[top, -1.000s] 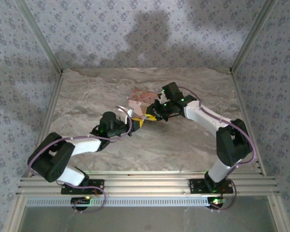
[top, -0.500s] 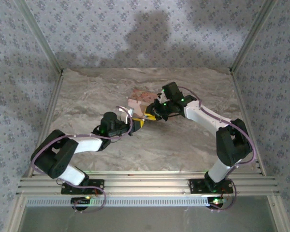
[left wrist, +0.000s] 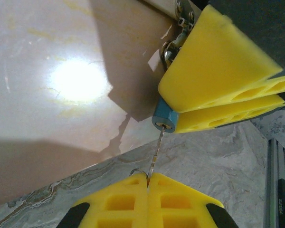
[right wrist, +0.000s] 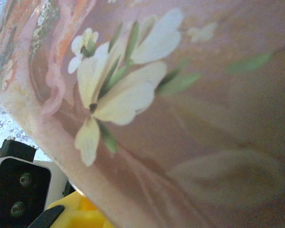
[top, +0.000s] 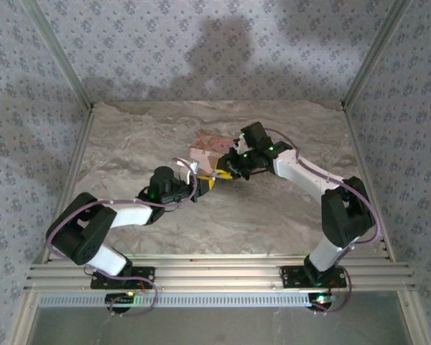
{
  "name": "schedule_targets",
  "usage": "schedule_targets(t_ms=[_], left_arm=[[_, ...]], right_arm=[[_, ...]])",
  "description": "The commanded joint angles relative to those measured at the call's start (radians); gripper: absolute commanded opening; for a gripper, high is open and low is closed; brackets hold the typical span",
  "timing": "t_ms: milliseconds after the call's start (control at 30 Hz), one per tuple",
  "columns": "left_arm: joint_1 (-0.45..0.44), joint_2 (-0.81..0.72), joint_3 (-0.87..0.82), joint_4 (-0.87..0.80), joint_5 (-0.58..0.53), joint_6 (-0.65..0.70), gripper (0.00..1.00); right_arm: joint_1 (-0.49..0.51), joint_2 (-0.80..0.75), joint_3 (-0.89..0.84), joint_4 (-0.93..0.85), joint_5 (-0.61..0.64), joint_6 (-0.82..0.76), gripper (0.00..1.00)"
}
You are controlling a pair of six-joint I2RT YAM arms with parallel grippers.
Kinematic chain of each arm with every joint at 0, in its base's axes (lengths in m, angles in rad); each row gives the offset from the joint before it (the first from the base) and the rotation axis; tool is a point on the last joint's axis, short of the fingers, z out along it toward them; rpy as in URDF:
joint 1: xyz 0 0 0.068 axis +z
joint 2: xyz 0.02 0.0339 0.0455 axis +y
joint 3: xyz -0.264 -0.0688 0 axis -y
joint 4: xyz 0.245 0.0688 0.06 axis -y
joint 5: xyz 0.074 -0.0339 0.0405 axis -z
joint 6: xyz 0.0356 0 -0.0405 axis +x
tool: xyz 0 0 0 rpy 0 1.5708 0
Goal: Unlock the padlock with the key
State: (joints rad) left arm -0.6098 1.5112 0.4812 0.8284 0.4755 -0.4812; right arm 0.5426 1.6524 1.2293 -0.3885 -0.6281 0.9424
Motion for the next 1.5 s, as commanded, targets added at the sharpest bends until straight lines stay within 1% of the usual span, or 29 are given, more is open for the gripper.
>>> schedule_targets(t_ms=[0, 267, 467, 833, 1133, 1367, 1467], left_arm=[[-0.005, 0.018, 0.067, 0.115, 0.002, -0.022, 0.00], [-0.005, 0.016, 0.074, 0.135, 0.010, -0.036, 0.00], [0.003, -0.011, 0.074, 0.128, 0.021, -0.037, 0.00], [0.007, -0.002, 0.082, 0.139, 0.025, -0.043, 0.00], [0.007, 0.011, 0.101, 0.104, 0.029, -0.034, 0.00], [0.007, 0.046, 0.128, 0.142, 0.053, -0.097, 0.00], [0.007, 0.046, 0.131, 0.134, 0.052, -0.106, 0.00]], right_arm=[[0.039, -0.003, 0.019, -0.029, -0.094, -0.053, 0.00], [0.043, 0.002, 0.016, -0.053, -0.099, -0.084, 0.00], [0.039, 0.003, 0.032, -0.125, -0.085, -0.134, 0.00], [0.039, 0.016, 0.039, -0.138, -0.088, -0.152, 0.00], [0.037, 0.023, 0.028, -0.126, -0.069, -0.158, 0.00], [0.052, 0.043, 0.010, -0.088, -0.045, -0.156, 0.00], [0.063, 0.050, -0.015, -0.064, -0.022, -0.156, 0.00]])
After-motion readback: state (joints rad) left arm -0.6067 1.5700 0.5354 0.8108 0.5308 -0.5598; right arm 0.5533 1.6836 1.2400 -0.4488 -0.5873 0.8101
